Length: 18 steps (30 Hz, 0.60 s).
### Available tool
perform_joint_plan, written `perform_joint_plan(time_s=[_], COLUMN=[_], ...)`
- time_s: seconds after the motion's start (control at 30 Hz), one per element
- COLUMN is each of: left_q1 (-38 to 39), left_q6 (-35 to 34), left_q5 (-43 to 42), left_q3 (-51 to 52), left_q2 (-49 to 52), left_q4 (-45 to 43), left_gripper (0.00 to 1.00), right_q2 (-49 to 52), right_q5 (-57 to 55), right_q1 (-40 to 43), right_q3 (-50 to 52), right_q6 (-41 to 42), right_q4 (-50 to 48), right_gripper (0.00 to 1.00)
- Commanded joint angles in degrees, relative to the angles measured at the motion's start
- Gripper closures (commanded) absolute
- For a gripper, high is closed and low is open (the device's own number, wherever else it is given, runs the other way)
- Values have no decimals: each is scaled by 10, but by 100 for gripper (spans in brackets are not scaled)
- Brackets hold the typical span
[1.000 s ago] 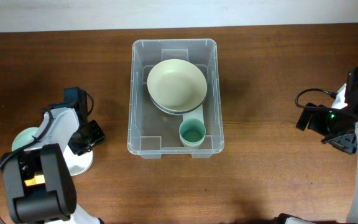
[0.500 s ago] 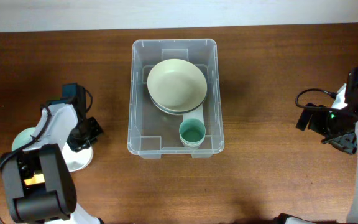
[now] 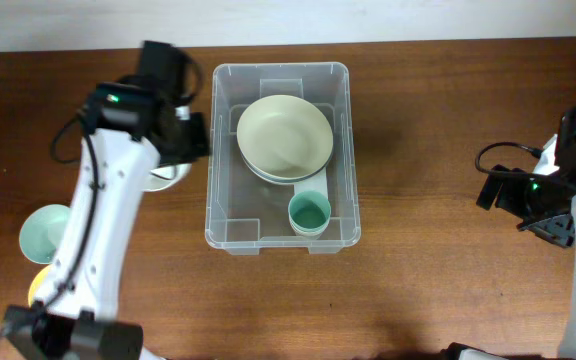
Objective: Pack container
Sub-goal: 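Lift the white bowl with the left gripper and set it in the bin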
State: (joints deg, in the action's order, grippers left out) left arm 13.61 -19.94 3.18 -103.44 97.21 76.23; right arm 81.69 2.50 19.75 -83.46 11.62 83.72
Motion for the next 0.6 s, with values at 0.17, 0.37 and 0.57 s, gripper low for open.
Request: perform_joint_plan(time_s=[0.17,0.37,0.57], left_q1=[187,205,205], left_q6=[-36,-75,-74], left_q5=[-3,3,-39], left_q3=[-7,40,119], left_q2=[1,17,43], left_q4=[42,26,-30], left_gripper=[100,100,100], right_q2=[-7,-7,-7], right_q5=[-1,-1,-1], right_q1=[2,2,2], right_q3=[-9,-9,-9], right_q6=[-3,-3,-3], right_q4=[0,2,2], right_gripper=[1,1,1])
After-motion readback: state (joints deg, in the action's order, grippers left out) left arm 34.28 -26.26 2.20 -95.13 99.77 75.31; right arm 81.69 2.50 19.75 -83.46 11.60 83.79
